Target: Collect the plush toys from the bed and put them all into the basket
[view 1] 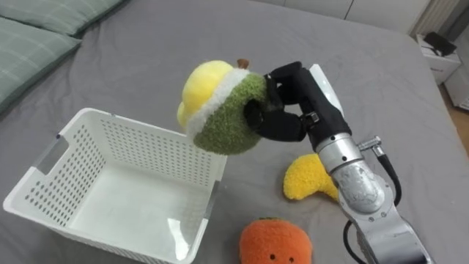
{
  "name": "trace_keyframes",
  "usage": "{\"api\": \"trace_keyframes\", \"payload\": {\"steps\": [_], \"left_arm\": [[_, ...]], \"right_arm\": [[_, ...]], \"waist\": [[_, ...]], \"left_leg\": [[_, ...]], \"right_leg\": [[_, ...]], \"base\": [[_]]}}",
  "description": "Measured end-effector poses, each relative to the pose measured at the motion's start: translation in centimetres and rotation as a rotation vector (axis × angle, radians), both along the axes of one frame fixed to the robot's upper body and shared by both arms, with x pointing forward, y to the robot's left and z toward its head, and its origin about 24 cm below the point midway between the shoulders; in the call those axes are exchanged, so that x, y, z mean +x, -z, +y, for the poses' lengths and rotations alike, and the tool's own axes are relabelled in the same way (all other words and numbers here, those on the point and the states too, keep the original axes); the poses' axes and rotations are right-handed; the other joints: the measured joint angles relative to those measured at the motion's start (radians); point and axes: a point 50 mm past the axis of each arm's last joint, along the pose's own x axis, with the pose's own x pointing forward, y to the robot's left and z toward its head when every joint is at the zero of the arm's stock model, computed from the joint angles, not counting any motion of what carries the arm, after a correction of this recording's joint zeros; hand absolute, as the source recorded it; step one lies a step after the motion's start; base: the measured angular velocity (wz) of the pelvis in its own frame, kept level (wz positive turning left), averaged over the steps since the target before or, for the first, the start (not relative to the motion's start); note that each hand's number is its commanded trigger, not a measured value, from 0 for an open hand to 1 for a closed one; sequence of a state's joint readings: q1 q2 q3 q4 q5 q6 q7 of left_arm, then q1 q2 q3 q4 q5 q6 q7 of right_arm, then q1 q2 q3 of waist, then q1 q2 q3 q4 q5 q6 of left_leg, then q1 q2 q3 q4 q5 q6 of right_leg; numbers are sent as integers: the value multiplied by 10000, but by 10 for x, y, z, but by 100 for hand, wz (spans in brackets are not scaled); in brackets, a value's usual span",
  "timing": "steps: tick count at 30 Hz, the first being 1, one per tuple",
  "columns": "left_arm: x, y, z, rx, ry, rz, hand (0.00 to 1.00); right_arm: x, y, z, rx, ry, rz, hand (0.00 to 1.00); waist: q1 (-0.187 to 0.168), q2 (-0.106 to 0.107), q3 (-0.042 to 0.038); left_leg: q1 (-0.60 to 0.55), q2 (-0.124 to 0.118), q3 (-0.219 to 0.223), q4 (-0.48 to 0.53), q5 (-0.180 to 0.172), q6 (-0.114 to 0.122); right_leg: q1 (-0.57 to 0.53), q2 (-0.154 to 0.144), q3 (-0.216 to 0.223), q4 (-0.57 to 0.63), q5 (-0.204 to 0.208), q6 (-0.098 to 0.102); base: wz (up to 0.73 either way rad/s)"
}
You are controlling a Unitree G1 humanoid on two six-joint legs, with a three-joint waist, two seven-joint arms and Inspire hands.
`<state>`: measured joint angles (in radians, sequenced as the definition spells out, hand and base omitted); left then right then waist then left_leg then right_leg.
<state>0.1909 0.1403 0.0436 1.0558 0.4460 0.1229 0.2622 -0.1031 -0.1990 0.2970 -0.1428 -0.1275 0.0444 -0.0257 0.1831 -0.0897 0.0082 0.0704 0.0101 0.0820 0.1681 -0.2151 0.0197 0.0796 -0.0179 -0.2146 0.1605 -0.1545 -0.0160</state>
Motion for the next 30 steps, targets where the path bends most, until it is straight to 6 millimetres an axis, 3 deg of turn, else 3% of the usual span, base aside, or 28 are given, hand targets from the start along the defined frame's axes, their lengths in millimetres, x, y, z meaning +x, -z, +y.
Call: {"api": "trace_keyframes", "payload": {"steps": [9, 18, 20, 21, 30], "left_arm": [[20, -4, 2, 107, 222, -610, 0], [25, -5, 2, 154, 328, -684, 0], [26, -5, 2, 171, 372, -677, 0], [27, -5, 1, 165, 375, -726, 0], [34, -6, 0, 186, 449, -911, 0]], "right_arm": [[-9, 12, 28, -412, -1200, 401, 100], [-10, 34, 46, -1117, -2201, 1412, 100], [-11, 40, 47, -1234, -2322, 1689, 22], [-12, 43, 48, -1321, -2381, 1832, 0], [-15, 65, 46, -2098, -2582, 2764, 0]], "waist": [[683, 21, 11], [1024, 36, 19], [1091, 32, 16], [1151, 33, 17], [1240, 40, 22]], "left_leg": [[-204, -76, -302, 20, 85, 21], [-308, -100, -362, 18, 136, 14], [-327, -102, -361, 16, 142, 17], [-325, -102, -360, 15, 142, 17], [-387, -118, -428, 20, 149, 22]], "right_leg": [[-5, -76, -362, -111, 6, 12], [-95, -95, -375, -84, 8, 13], [-115, -95, -381, -85, 8, 13], [-115, -95, -384, -87, 9, 14], [-130, -111, -474, -95, 9, 15]], "base": [[12], [1], [0], [0], [1]]}}
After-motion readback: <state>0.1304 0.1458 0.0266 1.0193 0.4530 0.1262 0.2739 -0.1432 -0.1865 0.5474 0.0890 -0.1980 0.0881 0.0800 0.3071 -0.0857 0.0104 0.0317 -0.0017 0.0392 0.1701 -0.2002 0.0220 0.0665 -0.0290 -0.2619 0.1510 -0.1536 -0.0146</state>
